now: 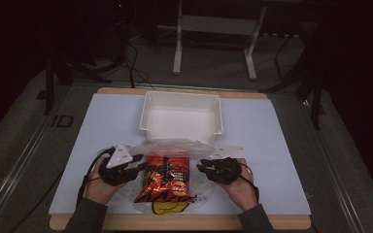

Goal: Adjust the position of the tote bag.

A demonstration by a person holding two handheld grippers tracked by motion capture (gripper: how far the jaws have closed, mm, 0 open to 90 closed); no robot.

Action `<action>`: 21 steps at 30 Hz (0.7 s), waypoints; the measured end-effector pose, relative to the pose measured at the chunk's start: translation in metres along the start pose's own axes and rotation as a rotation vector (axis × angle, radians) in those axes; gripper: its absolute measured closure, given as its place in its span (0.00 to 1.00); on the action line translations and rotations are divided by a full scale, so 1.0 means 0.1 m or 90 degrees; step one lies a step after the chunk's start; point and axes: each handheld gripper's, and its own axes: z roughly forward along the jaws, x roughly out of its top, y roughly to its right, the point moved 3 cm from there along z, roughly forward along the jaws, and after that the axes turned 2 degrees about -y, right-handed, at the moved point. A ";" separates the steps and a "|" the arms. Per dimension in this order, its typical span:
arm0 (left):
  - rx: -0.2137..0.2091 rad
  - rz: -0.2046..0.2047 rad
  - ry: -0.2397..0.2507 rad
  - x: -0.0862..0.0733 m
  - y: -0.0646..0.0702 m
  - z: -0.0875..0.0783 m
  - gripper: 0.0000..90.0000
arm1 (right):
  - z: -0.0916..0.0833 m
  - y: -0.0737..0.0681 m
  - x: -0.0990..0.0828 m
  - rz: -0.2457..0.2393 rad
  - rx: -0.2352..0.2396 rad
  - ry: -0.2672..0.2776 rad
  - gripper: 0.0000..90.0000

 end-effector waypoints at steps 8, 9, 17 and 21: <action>0.116 0.041 -0.073 0.09 -0.07 0.38 0.49 | 0.25 0.18 0.04 0.060 -0.075 -0.013 0.59; 0.126 0.041 -0.077 0.10 -0.08 0.41 0.48 | 0.28 0.21 0.05 0.066 -0.082 -0.016 0.58; 0.197 -0.010 -0.106 0.11 -0.27 0.61 0.50 | 0.54 0.32 0.05 0.103 -0.107 -0.049 0.49; 0.237 -0.012 -0.133 0.10 -0.37 0.68 0.63 | 0.58 0.35 0.06 0.110 -0.115 -0.056 0.64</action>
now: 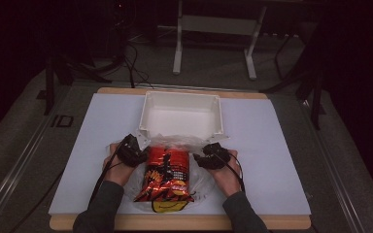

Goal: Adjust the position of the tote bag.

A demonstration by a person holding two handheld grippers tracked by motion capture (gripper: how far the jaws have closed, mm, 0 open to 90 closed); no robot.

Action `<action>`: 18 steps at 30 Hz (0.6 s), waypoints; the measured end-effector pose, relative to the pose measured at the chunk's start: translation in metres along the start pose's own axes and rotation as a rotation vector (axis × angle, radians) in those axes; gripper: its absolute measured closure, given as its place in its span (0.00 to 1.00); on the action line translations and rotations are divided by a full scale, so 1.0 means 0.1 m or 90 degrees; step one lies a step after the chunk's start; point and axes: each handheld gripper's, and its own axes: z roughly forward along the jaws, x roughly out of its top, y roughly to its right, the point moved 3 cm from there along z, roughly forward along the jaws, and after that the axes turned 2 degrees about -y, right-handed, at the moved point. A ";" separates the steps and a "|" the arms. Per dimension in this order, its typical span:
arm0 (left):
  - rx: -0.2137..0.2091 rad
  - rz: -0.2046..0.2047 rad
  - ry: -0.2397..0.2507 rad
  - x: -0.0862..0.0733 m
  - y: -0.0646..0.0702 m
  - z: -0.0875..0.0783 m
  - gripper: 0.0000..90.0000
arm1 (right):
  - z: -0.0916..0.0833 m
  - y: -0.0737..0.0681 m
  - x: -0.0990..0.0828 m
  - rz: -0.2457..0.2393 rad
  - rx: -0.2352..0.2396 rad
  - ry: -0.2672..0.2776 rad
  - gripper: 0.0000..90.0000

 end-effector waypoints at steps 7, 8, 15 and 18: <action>0.008 -0.081 -0.002 0.01 -0.21 0.05 0.99 | -0.05 0.11 -0.03 -0.005 -0.008 -0.016 0.94; 0.014 -0.079 -0.009 0.00 -0.22 0.06 0.99 | -0.06 0.13 -0.04 -0.004 -0.011 -0.016 0.95; 0.005 -0.120 -0.001 0.02 -0.25 0.10 0.99 | -0.08 0.22 -0.09 0.021 -0.021 -0.010 0.97; -0.004 -0.136 0.006 0.02 -0.25 0.13 0.98 | -0.08 0.22 -0.08 0.033 -0.021 -0.008 0.97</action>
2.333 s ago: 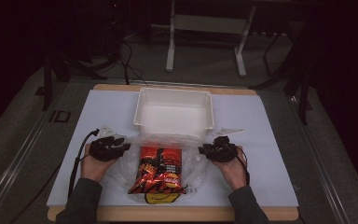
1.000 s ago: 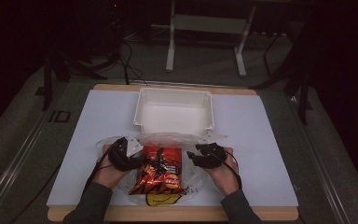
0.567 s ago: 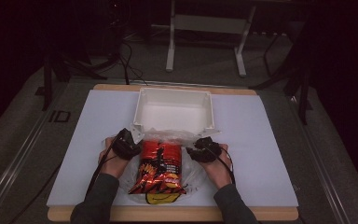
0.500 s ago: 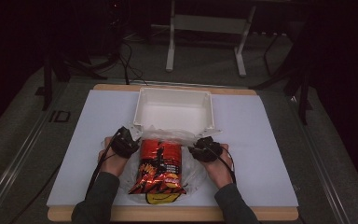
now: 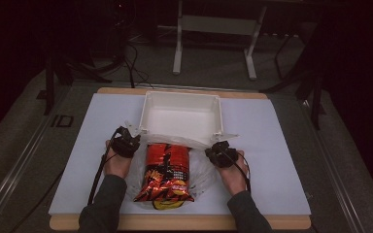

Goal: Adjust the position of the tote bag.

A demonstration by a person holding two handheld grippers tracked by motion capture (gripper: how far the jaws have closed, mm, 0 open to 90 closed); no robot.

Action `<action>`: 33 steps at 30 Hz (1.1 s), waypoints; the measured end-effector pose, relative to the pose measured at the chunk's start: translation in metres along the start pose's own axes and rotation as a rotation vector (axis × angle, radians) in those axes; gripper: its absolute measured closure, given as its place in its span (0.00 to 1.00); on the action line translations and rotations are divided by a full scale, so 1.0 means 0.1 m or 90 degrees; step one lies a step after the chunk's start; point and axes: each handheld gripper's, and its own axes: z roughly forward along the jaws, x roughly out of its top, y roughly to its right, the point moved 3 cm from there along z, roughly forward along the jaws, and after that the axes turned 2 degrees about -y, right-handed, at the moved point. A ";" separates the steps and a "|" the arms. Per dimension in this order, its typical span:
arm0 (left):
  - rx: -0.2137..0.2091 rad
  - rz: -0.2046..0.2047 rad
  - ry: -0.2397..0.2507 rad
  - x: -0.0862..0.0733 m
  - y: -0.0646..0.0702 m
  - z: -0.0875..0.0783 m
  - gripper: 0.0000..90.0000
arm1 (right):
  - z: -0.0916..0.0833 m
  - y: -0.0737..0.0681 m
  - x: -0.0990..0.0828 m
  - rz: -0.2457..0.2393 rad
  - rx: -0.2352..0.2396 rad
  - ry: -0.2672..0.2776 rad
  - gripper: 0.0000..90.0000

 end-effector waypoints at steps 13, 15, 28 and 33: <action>-0.105 0.007 0.067 0.01 0.04 -0.28 0.67 | -0.19 -0.07 0.06 -0.025 0.049 0.059 0.70; -0.114 0.007 0.075 0.02 0.05 -0.33 0.64 | -0.24 -0.09 0.07 -0.032 0.057 0.067 0.65; -0.206 -0.039 0.130 0.01 0.00 -0.59 0.56 | -0.50 -0.09 0.09 -0.057 0.072 0.108 0.54; -0.248 -0.055 0.153 -0.01 -0.04 -0.67 0.58 | -0.56 -0.13 0.10 -0.075 0.084 0.110 0.54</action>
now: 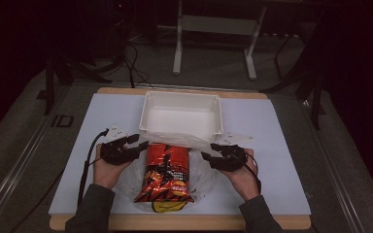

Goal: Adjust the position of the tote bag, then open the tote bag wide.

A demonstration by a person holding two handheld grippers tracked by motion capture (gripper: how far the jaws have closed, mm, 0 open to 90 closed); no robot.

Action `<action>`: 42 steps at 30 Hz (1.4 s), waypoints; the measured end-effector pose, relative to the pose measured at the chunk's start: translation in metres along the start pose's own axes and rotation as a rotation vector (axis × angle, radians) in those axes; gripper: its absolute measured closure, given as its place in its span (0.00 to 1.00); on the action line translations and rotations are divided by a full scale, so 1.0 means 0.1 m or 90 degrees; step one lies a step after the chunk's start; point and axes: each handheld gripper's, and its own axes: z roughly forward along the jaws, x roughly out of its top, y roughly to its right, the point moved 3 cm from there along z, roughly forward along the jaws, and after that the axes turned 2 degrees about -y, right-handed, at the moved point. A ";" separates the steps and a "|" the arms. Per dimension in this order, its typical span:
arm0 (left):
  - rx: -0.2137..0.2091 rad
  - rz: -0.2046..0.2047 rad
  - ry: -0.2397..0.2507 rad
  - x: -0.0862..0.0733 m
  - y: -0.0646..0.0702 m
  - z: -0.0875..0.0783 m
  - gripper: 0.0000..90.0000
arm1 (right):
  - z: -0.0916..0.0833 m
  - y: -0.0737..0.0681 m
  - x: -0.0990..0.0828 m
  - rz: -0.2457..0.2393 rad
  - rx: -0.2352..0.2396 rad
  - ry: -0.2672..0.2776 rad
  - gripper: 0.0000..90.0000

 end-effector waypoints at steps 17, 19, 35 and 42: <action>-0.028 -0.007 -0.003 -0.15 0.04 -0.18 0.57 | 0.04 -0.10 -0.05 -0.030 0.023 -0.025 0.57; -0.035 -0.012 -0.006 -0.18 0.05 -0.20 0.57 | 0.05 -0.10 -0.06 -0.033 0.024 -0.027 0.57; -0.049 -0.014 -0.034 -0.39 0.17 -0.24 0.56 | 0.12 -0.19 -0.13 -0.048 0.034 -0.043 0.57; -0.048 -0.005 -0.045 -0.44 0.24 -0.28 0.57 | 0.13 -0.24 -0.16 -0.059 0.041 -0.046 0.61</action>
